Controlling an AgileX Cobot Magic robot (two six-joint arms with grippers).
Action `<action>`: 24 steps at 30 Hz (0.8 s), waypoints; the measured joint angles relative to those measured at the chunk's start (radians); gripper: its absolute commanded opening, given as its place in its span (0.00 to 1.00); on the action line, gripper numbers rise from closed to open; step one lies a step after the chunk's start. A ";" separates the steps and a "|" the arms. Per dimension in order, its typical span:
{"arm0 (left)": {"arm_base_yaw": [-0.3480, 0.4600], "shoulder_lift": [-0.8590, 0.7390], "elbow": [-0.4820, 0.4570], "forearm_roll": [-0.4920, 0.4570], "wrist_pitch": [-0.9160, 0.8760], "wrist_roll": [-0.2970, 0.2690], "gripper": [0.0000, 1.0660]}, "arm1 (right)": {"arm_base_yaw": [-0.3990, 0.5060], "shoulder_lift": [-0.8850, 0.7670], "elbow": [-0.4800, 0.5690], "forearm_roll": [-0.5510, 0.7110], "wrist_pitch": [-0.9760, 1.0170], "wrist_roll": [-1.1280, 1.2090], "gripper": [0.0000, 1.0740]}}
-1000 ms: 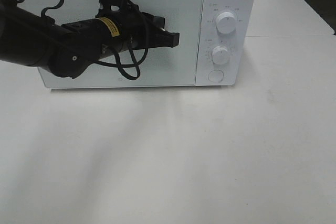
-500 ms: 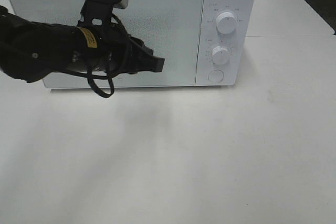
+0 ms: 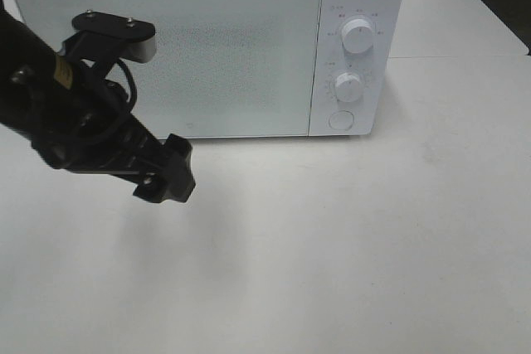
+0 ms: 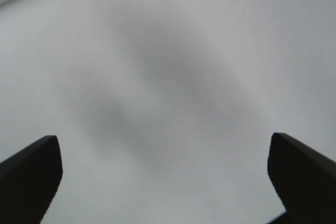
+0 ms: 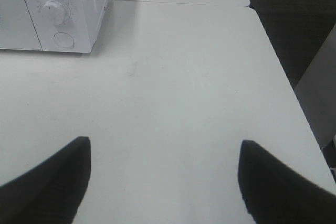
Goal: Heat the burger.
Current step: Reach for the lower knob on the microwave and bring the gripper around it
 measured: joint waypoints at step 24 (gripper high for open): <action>0.565 -0.378 0.068 -0.017 0.428 0.074 0.94 | 0.000 0.000 0.000 0.000 0.001 0.000 0.70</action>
